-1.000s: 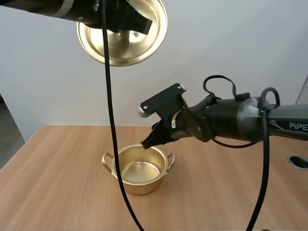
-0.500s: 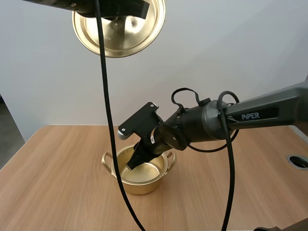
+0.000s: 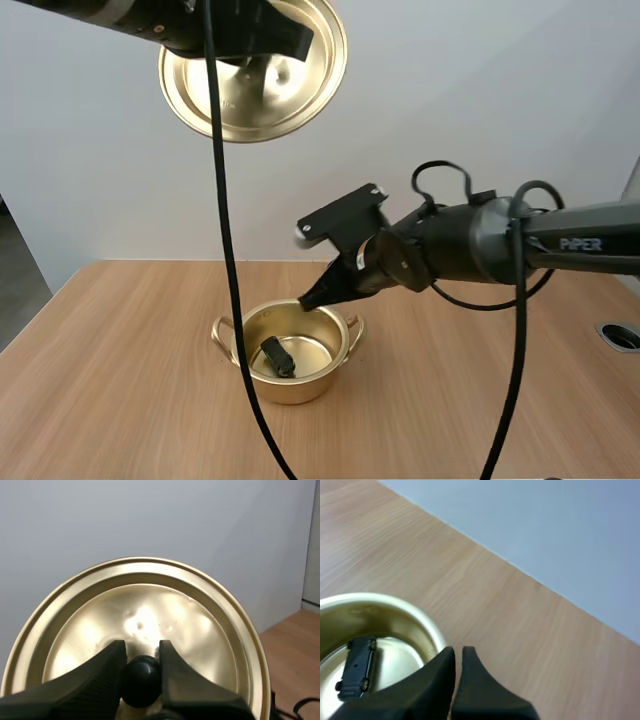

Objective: Open the pot, put the car inside, and close it

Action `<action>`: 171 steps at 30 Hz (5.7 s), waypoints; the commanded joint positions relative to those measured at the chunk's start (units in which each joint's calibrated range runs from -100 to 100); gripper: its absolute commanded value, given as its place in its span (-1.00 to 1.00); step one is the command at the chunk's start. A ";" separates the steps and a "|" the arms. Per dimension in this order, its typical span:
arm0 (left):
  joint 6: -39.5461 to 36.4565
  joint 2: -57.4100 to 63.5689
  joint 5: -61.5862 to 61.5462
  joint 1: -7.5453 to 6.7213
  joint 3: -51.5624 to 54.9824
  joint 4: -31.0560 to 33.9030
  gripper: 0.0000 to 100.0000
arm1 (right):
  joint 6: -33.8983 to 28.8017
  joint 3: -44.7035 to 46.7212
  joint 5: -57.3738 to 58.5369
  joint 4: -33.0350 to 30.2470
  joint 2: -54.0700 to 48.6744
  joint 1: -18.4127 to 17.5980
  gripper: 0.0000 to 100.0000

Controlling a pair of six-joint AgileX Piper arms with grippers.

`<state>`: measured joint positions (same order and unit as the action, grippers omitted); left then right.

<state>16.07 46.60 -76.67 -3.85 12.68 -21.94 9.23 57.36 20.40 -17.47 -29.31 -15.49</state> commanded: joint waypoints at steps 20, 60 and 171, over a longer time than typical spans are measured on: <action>12.31 -17.61 8.31 -0.49 37.66 -8.37 -1.00 | -0.02 -0.05 -3.95 2.59 -10.99 18.77 -1.00; 3.10 -9.40 25.32 -2.65 28.70 6.86 -1.00 | -0.47 -0.05 -1.07 10.74 -15.87 18.77 -1.00; -41.67 53.40 55.98 -0.44 87.32 36.35 -1.00 | 15.40 42.64 11.70 25.38 -70.69 12.21 -1.00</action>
<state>-25.60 100.00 -20.57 -4.33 100.00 14.35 24.62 100.00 32.24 7.95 -100.00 -3.27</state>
